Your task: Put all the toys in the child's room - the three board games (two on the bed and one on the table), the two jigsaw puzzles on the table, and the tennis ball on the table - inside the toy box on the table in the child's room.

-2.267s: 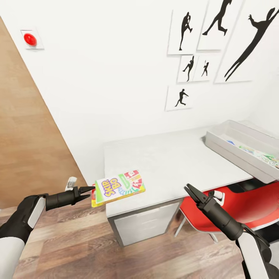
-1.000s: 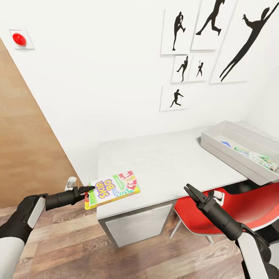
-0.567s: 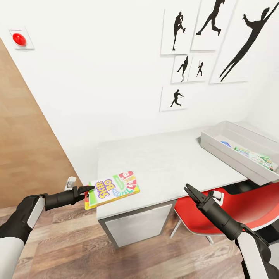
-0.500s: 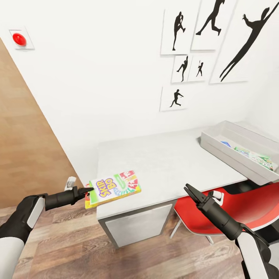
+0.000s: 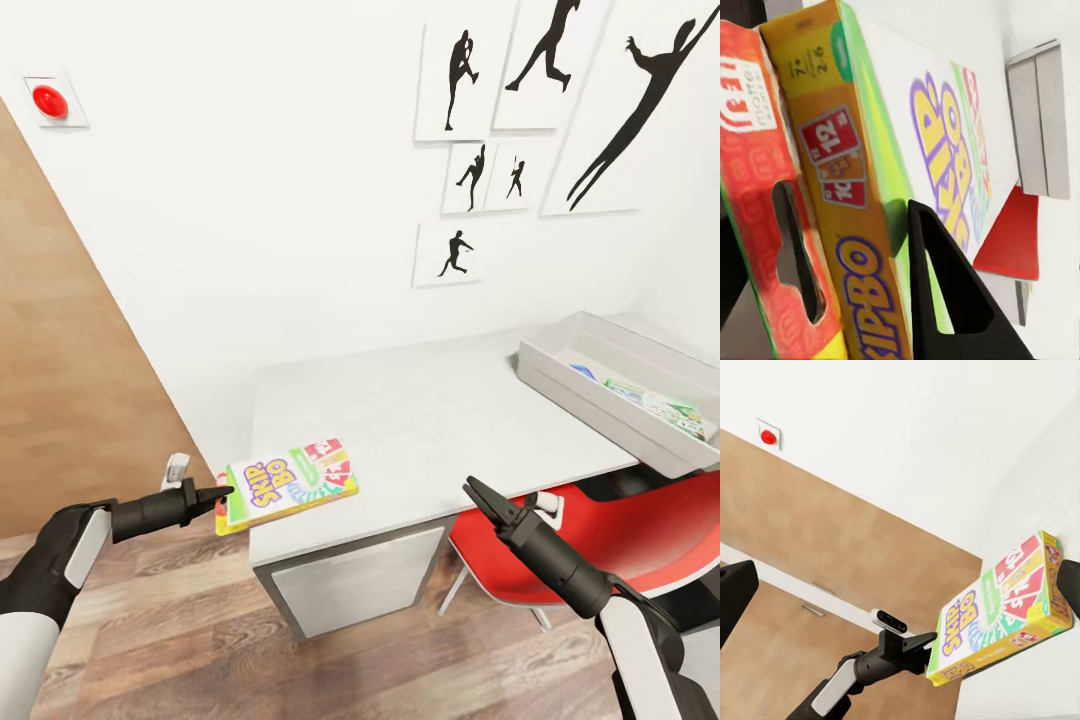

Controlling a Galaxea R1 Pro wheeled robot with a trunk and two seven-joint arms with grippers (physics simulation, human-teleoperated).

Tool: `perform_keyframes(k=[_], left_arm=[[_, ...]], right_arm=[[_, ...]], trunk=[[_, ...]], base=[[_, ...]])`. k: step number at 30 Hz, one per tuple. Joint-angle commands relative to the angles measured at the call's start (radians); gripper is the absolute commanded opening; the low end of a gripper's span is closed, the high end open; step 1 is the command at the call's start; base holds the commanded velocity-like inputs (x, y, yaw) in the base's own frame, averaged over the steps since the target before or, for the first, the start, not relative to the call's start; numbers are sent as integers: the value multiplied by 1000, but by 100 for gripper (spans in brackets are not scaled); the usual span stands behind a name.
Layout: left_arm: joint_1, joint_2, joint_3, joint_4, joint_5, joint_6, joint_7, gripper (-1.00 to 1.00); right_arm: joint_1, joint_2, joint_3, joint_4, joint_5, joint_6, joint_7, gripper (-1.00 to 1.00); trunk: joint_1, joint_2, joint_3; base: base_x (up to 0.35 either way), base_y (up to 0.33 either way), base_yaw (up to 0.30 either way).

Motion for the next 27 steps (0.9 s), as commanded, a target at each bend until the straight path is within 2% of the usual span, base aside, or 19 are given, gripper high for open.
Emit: perform_keyframes(k=[1,5,17,22,27], left_arm=[[-1,0,3,0,-6,1,-4,-100],[-1,0,6,0,-6,1,-4,-100],[-1,0,7,0,-6,2,-4,-100],[-1,1,4,0,-6,25,-4,-100],[-1,4,4,-4,-6,50,-20,-100]], right_arm=[[-1,0,-1,0,-3,6,1,100],[0,0,0,0,-3,6,1,100],[-1,0,0,0,-4,10,-2,100],[-1,-7,0,0,-8,20,-70,100],[-1,-2,0,0,-5,29,-99,100]], trunk=[[0,-1,-1],[0,-1,-1],[-46,83,37],[-65,118,52],[-73,132,59]], base=[[0,0,0],[0,0,0],[0,0,0],[0,0,0],[0,0,0]])
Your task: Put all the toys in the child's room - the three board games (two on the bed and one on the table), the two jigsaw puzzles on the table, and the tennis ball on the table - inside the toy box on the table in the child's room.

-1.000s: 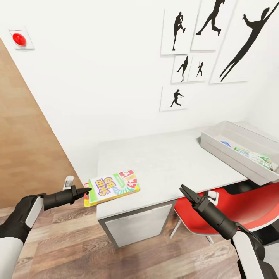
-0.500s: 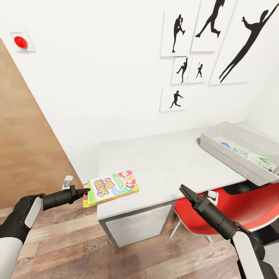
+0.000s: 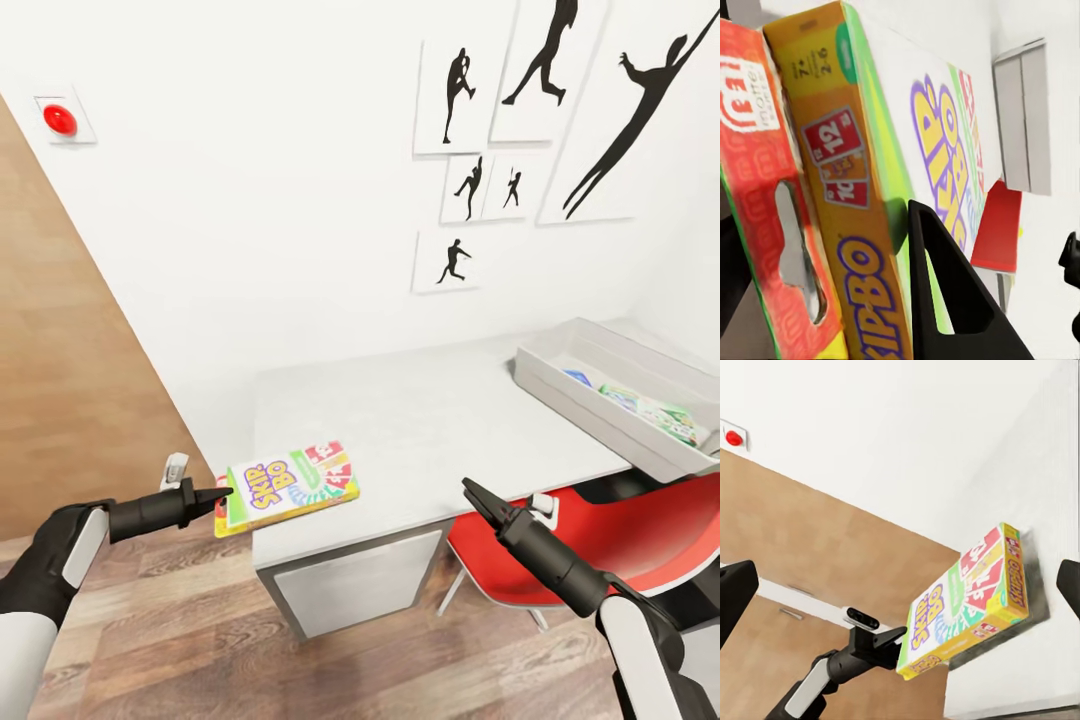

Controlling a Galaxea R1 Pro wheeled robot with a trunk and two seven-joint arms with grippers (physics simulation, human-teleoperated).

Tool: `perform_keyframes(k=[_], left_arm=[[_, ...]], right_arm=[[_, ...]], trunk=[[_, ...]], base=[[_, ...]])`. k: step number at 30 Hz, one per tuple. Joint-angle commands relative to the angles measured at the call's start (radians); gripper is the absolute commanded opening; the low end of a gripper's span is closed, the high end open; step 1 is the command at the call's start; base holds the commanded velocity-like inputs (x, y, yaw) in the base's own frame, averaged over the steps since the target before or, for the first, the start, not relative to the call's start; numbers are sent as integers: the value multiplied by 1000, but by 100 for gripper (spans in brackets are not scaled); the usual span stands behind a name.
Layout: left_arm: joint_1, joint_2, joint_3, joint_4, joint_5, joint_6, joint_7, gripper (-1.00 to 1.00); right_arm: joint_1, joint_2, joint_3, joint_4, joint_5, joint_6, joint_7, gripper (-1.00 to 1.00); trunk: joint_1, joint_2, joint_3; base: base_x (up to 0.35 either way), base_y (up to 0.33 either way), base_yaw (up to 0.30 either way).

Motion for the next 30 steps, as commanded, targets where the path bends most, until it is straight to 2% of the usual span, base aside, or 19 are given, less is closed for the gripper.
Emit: perform_keyframes(k=[1,3,6,13,17,24,30], left_arm=[[-1,1,1,0,-3,4,-12,-100],[-2,5,0,0,-5,7,-69,-100],[-2,7,-1,-1,-8,8,-121,-100],[-2,21,-1,-1,-6,21,-137,-100],[-2,32,-1,-1,-6,28,-139,-100],[-3,36,-1,-1,-6,30,-139,-100],[-3,36,-1,-1,-7,31,-139,-100]], right_arm=[[-1,0,-1,0,-2,6,-3,100],[-1,-2,-1,0,-2,6,-26,100],[-1,-6,1,-1,-1,6,-36,100],[-1,-12,70,0,1,-9,-29,100],[-1,-15,83,0,1,-66,-29,100],[-1,-16,118,0,1,-82,-38,100],[-1,-17,130,0,2,-83,-38,100]], trunk=[[-4,7,2],[-12,21,9],[-23,42,18],[-50,91,40],[-65,119,52],[-92,168,74],[-115,210,93]], base=[[0,0,0],[0,0,0],[0,0,0],[0,0,0],[0,0,0],[0,0,0],[0,0,0]])
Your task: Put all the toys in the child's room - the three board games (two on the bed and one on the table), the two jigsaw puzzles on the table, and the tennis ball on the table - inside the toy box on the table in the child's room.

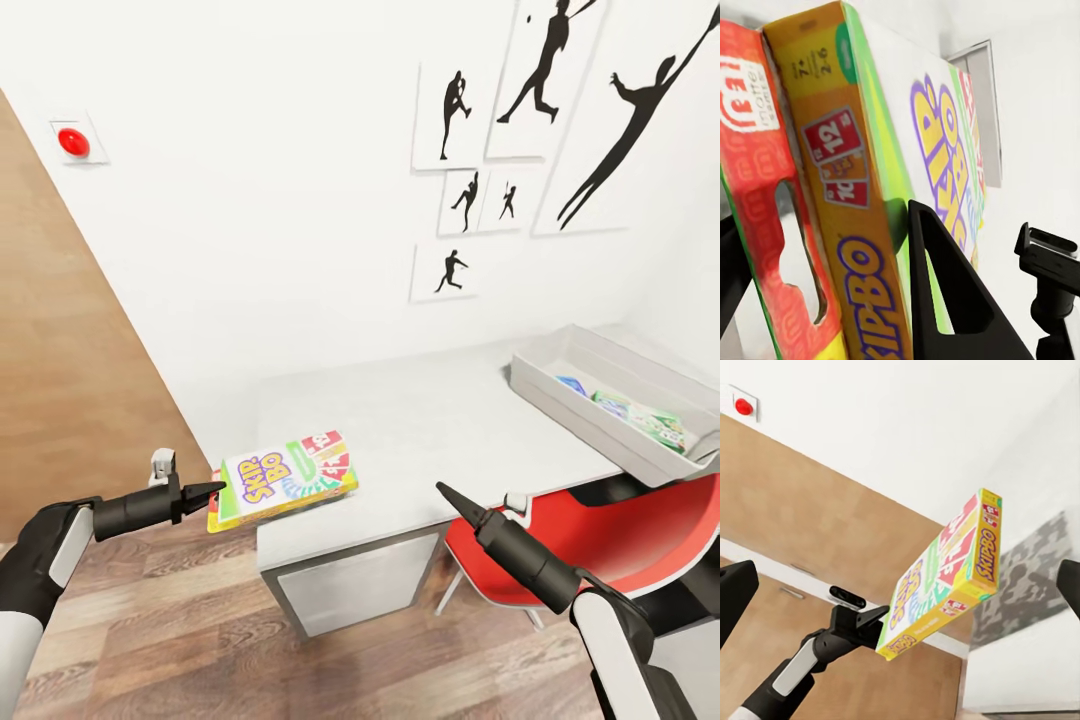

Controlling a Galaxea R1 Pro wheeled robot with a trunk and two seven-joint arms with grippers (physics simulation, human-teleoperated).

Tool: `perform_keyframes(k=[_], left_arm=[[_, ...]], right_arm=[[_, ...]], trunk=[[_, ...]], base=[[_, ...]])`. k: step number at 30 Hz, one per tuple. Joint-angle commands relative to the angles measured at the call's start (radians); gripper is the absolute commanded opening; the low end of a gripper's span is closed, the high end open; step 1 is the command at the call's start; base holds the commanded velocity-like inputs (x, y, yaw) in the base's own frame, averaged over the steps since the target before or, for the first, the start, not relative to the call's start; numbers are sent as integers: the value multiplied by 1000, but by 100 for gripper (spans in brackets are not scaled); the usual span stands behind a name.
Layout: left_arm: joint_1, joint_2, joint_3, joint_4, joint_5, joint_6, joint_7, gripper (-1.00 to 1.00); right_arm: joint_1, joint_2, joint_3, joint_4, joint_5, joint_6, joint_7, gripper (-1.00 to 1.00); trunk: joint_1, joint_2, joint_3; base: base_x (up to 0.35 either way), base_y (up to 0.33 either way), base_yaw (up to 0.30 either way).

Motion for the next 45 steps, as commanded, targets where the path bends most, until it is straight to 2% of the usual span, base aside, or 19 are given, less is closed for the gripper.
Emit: perform_keyframes(k=[1,12,20,23,26,31,36,39,45], left_arm=[[-1,0,1,0,-1,5,-3,-100],[-1,1,0,0,-1,5,-4,-100],[-1,2,1,0,0,5,-5,-100],[-1,21,1,-1,0,9,-21,-100],[-3,44,0,-1,-1,10,-70,-100],[-32,61,-5,-1,-10,10,-114,-100],[-48,68,-10,3,-12,9,-122,-100],[-49,68,-10,3,-13,9,-124,-100],[-51,71,-11,3,-13,10,-125,-100]], right_arm=[[-1,0,-1,0,-5,7,1,100],[-1,1,1,0,-4,5,-8,100],[-1,-2,-1,-5,-4,24,-100,100],[-1,-1,-4,-5,-6,73,-122,100],[0,-1,-4,-5,-7,90,-125,100],[1,-3,-3,-5,-6,96,-125,100],[1,3,6,-5,-6,54,-123,100],[0,-1,28,-5,-6,16,-118,100],[1,-1,43,-5,-5,1,-99,100]], trunk=[[-4,6,2],[-46,83,37],[-77,139,62],[-88,160,71],[-100,181,80],[-119,216,96],[-138,251,112],[-149,272,122],[-172,314,144]], base=[[0,0,0],[0,0,0],[0,0,0],[0,0,0],[0,0,0],[0,0,0],[0,0,0],[0,0,0],[0,0,0]])
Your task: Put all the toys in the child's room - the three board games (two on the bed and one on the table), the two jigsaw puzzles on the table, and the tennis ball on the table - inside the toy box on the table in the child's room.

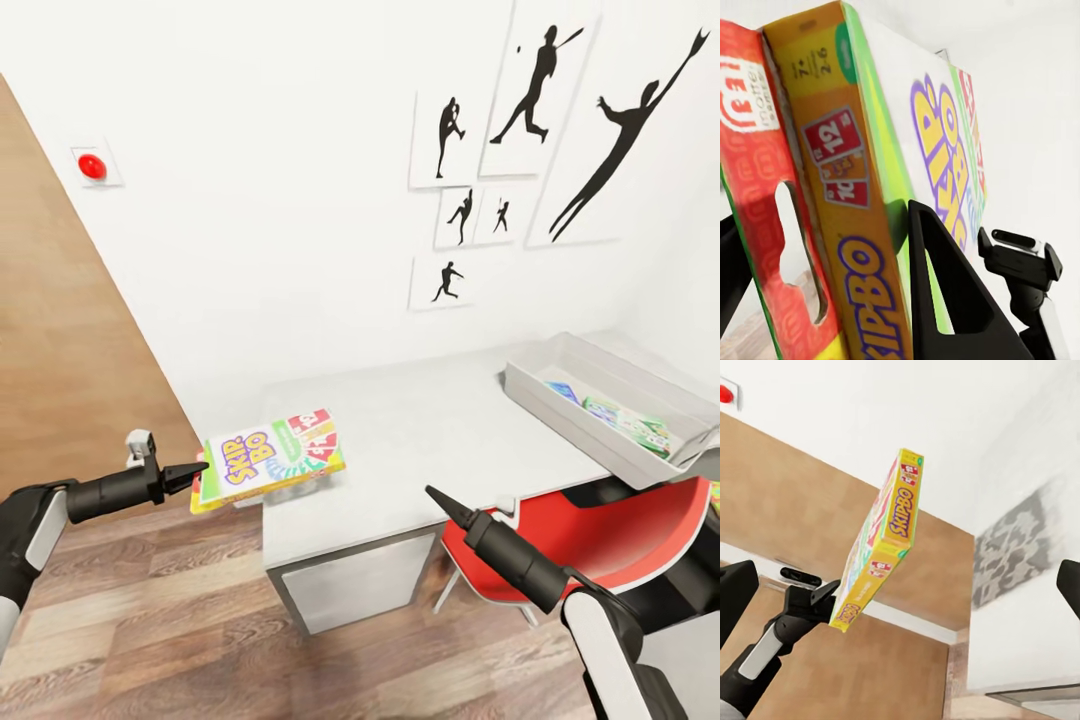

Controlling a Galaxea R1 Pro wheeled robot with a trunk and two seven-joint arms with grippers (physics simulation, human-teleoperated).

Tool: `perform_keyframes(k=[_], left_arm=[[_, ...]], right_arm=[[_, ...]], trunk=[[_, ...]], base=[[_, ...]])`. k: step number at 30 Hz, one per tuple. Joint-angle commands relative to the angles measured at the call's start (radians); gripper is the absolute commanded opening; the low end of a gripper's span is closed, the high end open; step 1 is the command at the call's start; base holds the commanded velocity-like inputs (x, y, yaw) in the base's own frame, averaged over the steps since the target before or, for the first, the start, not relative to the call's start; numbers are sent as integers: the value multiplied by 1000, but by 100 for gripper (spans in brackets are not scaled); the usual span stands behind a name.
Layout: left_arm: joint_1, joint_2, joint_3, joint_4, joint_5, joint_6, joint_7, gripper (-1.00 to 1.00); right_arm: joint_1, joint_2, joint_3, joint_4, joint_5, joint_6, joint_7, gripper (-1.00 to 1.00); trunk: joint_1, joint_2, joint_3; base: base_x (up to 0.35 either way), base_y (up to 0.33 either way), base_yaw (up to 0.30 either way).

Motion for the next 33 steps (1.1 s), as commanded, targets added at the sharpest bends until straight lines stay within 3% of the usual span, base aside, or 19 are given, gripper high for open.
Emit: perform_keyframes(k=[1,5,33], left_arm=[[-1,2,0,0,1,7,-2,-100],[-1,7,1,0,2,8,-3,-100],[-1,6,-2,-1,3,6,-5,-100]], right_arm=[[-1,0,1,0,-4,6,1,100],[-2,0,20,0,-4,4,3,100],[-2,-2,25,-1,-3,2,5,100]], trunk=[[-3,6,3],[-19,34,21],[-19,34,67]], base=[[0,0,0],[0,0,0],[0,0,0]])
